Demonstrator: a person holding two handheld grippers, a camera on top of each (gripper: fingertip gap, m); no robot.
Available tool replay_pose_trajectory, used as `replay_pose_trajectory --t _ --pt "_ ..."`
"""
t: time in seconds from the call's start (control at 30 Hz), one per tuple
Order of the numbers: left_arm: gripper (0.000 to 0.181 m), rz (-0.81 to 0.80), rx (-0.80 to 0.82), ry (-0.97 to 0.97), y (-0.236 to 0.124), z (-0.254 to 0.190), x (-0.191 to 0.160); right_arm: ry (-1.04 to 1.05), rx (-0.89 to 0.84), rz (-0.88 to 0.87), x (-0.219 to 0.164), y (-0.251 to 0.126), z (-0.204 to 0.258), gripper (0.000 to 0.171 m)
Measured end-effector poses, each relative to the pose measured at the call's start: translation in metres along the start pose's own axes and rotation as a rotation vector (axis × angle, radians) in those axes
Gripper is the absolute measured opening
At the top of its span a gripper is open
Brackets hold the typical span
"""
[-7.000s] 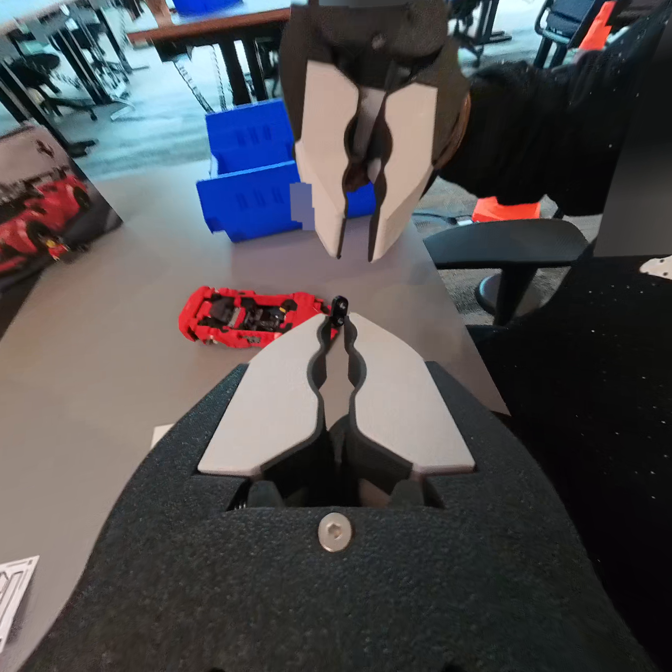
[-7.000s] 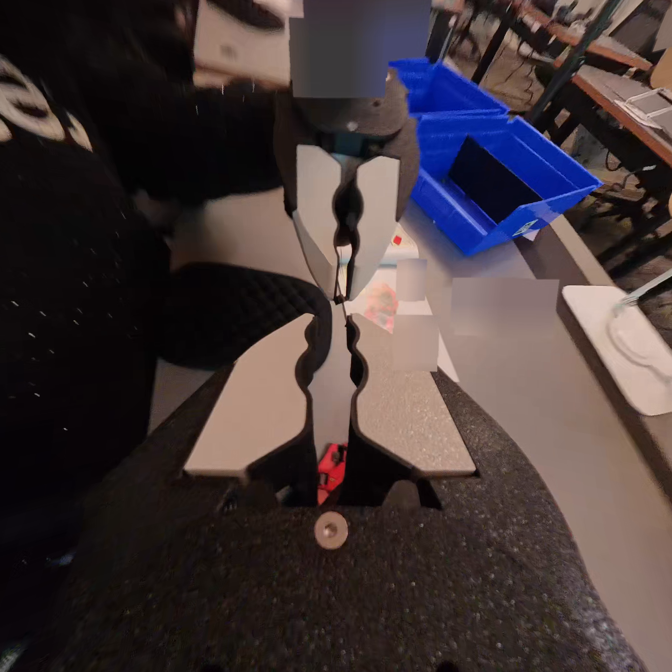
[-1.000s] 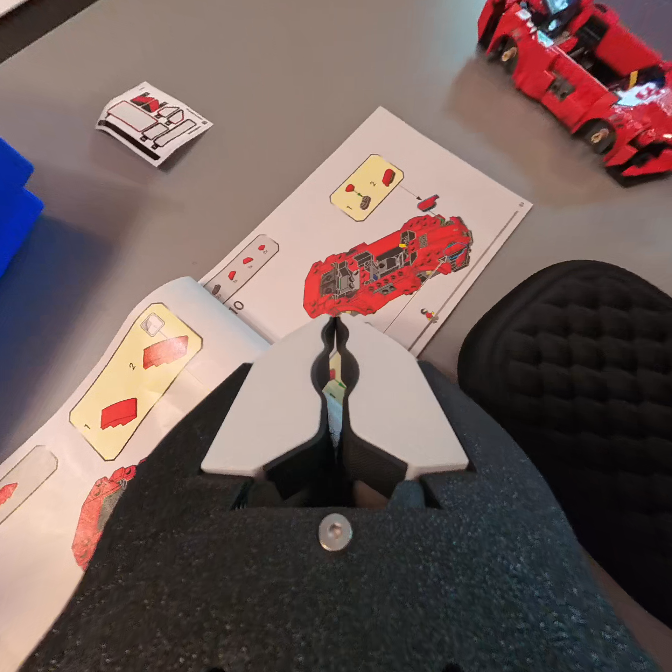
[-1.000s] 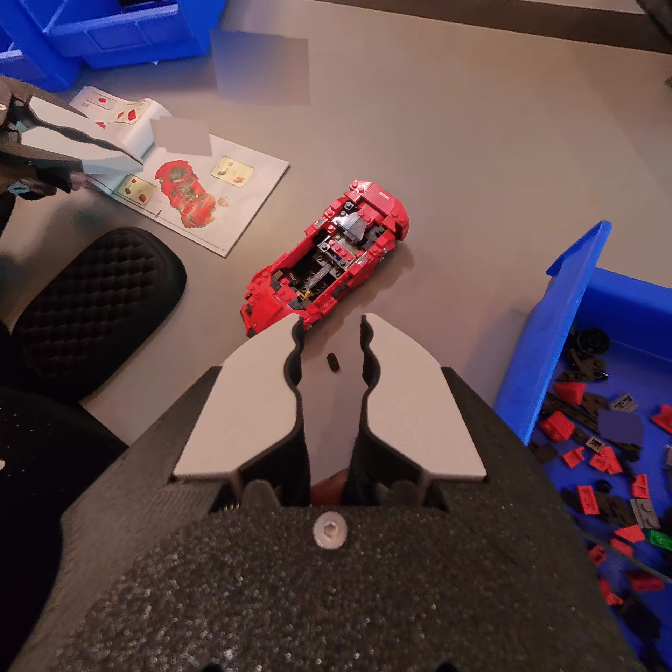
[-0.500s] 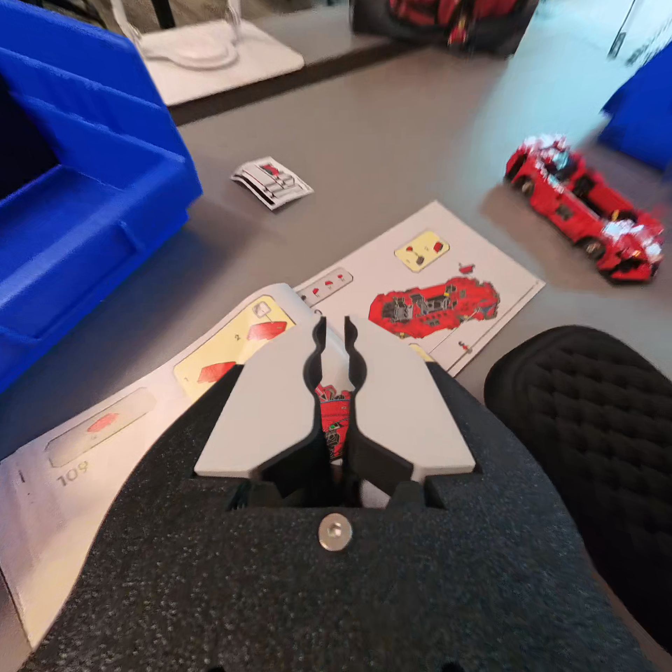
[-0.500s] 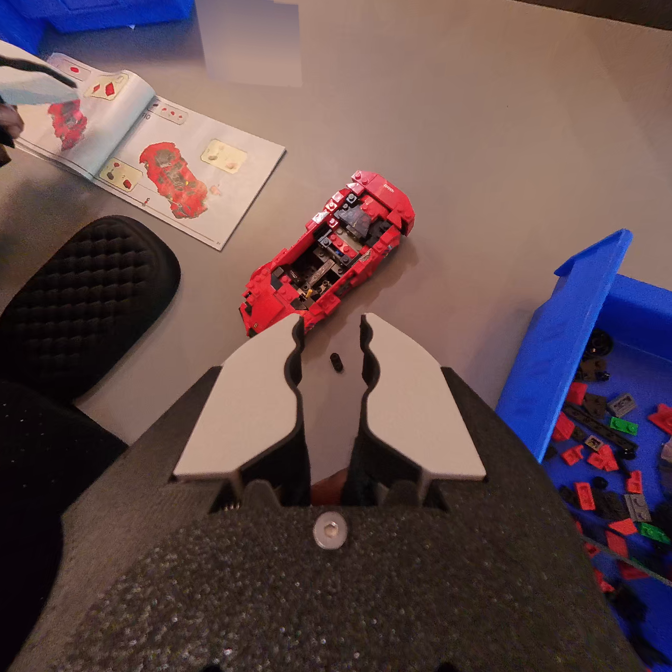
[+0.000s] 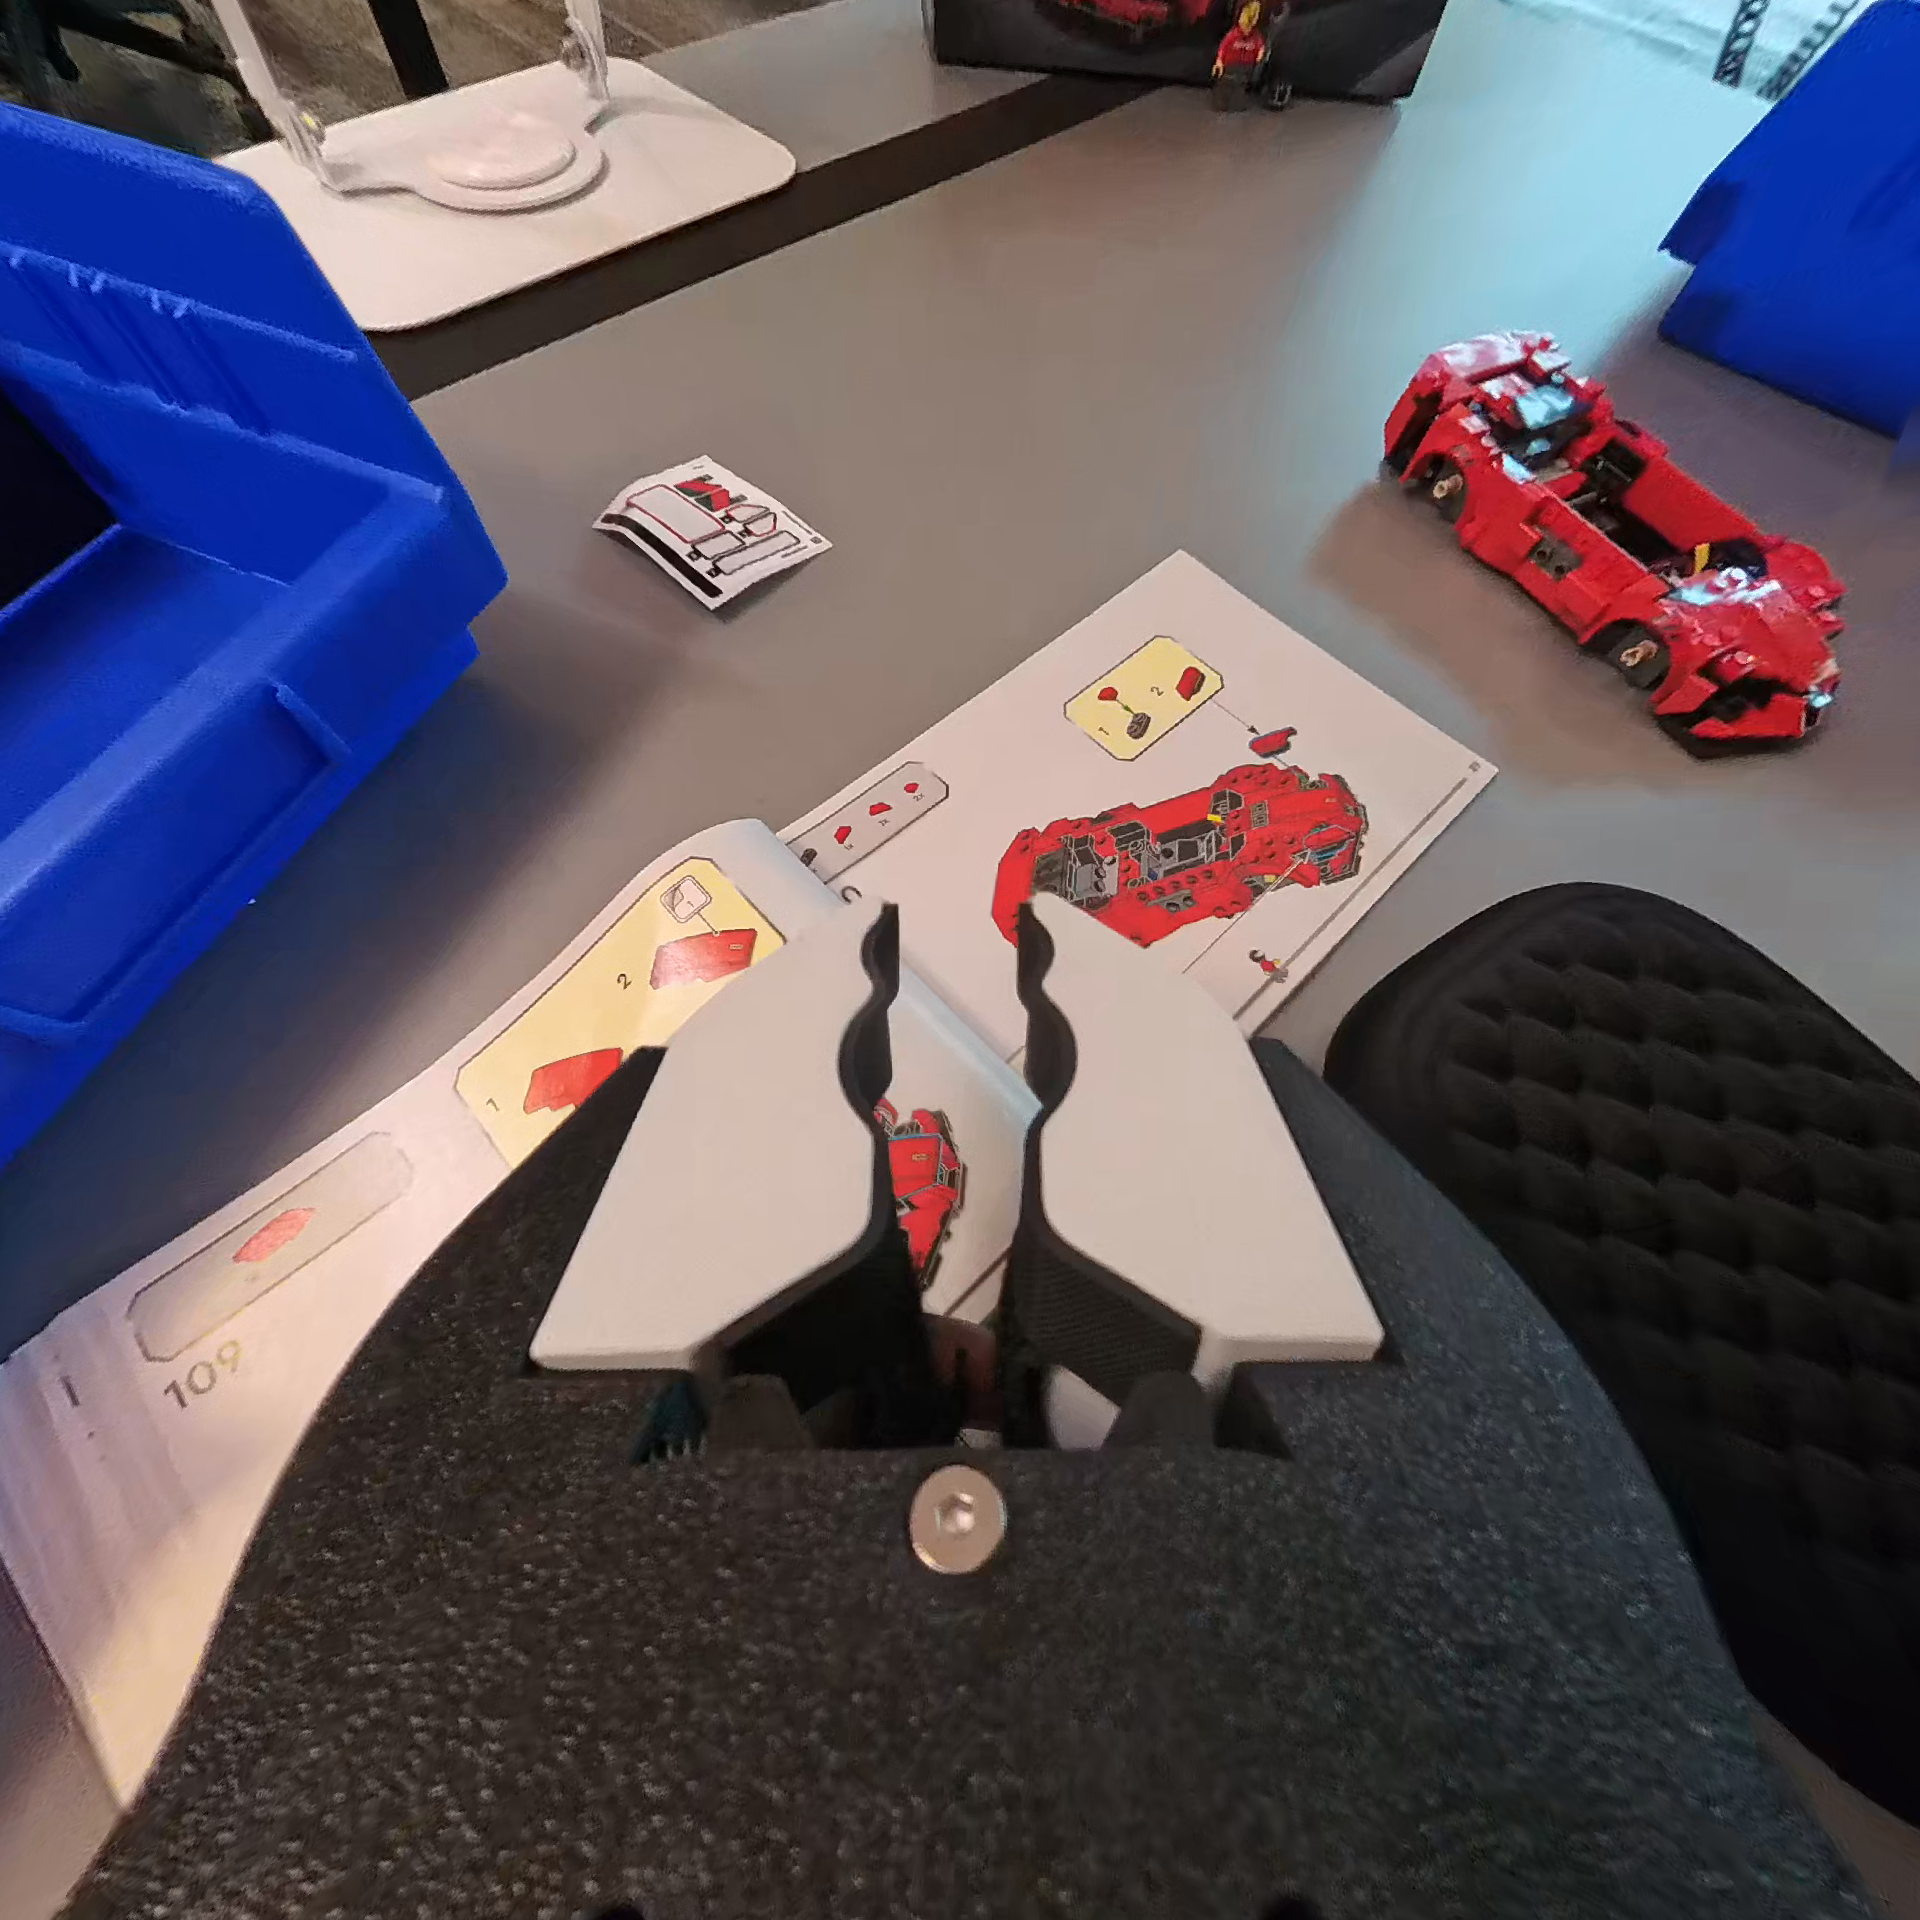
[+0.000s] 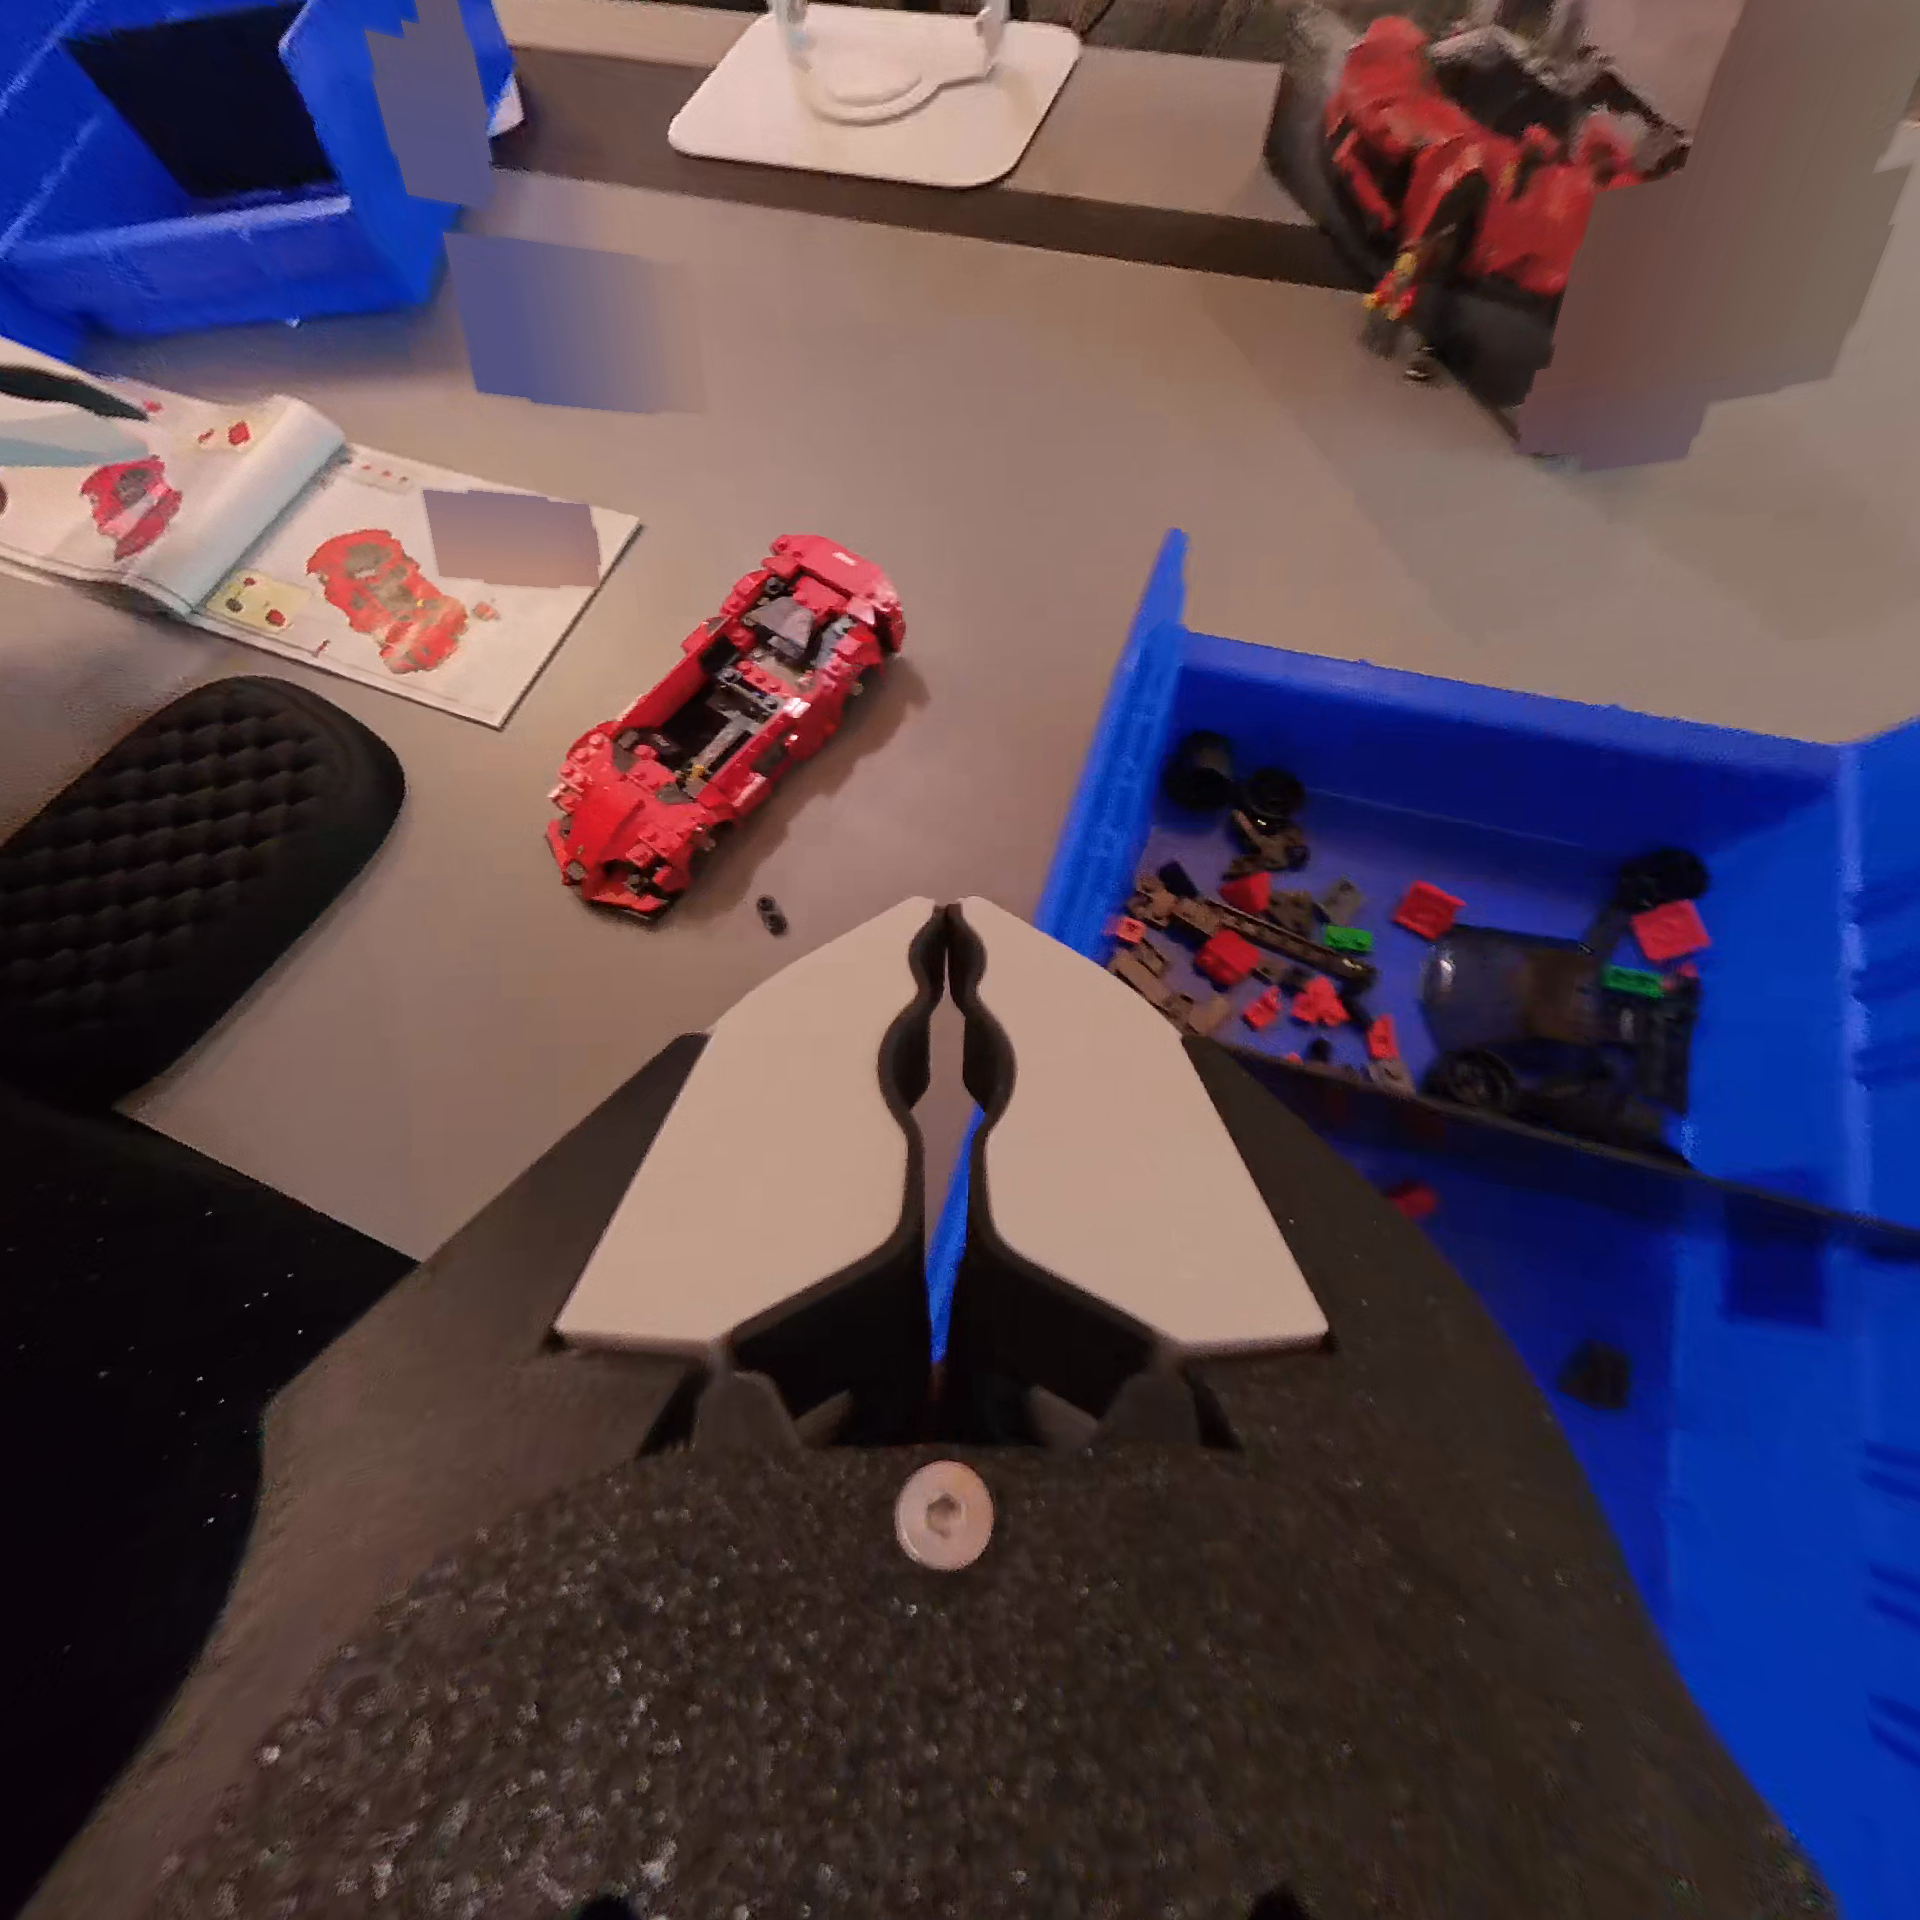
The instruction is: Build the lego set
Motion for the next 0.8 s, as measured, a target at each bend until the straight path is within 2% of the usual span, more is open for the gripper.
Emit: replay_pose_trajectory --t 0.1,0.2,0.33,0.57,0.7,0.8 --pt "0.022 0.018 0.016 0.016 -0.004 -0.006 0.004 0.031 -0.049 -0.034 -0.012 -0.019 -0.018 0.000" --pt "0.022 0.012 0.033 0.041 -0.008 -0.015 0.014 0.057 -0.082 -0.051 -0.025 -0.034 -0.034 0.012" --pt "0.023 -0.015 0.034 0.065 -0.012 -0.028 0.031 0.040 -0.102 -0.028 -0.036 -0.052 -0.056 0.016" --pt "0.023 -0.021 0.031 0.075 -0.007 -0.037 0.061 -0.120 -0.001 0.187 -0.045 -0.065 -0.103 0.014" --pt "0.023 -0.023 0.066 0.114 -0.008 -0.040 0.084 -0.271 0.131 0.330 -0.043 -0.053 -0.115 0.014" --pt "0.023 -0.020 0.102 0.141 -0.010 -0.043 0.094 -0.419 0.196 0.509 -0.054 -0.035 -0.118 0.015"
Point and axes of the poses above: each gripper's, where its closed fingertips meet, y out along the fingers, x out of its top, z = x × y across the jaws, the point moved 5 cm from there along -y, back along the fingers, and after that the axes turned 4 degrees about -x, right-handed, at the moved point
